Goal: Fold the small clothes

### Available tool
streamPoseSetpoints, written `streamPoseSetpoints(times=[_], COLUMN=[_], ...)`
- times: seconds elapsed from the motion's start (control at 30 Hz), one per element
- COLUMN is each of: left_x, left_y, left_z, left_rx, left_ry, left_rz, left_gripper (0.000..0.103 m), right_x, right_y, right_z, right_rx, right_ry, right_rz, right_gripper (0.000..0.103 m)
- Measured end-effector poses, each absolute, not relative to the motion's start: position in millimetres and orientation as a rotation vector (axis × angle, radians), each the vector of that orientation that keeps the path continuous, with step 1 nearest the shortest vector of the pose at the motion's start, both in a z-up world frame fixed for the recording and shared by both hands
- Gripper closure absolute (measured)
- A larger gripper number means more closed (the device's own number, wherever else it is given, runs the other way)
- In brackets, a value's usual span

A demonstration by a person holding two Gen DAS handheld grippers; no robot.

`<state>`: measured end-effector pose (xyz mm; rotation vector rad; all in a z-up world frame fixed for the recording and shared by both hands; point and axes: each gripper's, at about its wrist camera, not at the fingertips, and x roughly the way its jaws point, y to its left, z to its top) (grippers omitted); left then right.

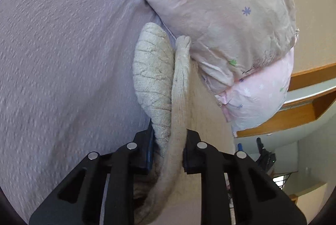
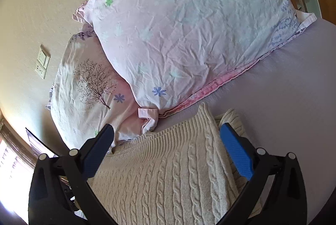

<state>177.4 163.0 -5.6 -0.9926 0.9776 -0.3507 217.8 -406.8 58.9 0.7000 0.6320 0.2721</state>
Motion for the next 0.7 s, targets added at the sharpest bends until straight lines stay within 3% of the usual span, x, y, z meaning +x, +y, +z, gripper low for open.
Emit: streamPoseSetpoints(times=[0.17,0.3,0.47,0.57,0.6,0.63,0.67,0.7], left_x=[182,210,258,253,249,245,239,235], left_y=[101,-11,-160,-172,-161,-146,-127,-108], left_z=[55,84,43,48,59,71,83,92], left_rx=[-1.030,-1.020,-1.022,-0.981,-0.932,-0.880,-0.820,-0.752], left_ry=[0.846,0.822,1.105,1.100,1.055,0.994,0.924,0.862], left_rz=[-0.573,-0.812,-0.938,-1.021,-1.008,-0.968,-0.894,-0.806], left_gripper=[0.085,0.085,0.082,0.080,0.067,0.032,0.017,0.011], right_x=[209,201,207,214,217,219,223,226], right_y=[-423,-442,-481,-490,-488,-486,-482,-476], right_z=[79,93,77,69,68,65,62,56], right_rx=[0.725,0.647,0.697,0.763,0.767,0.773,0.785,0.791], right_ry=[0.571,0.520,0.592,0.655,0.678,0.706,0.748,0.797], right_rz=[0.276,0.215,0.142,0.215,0.239,0.267,0.300,0.329], right_gripper=[0.002,0.002,0.002,0.002,0.002,0.002,0.002,0.002])
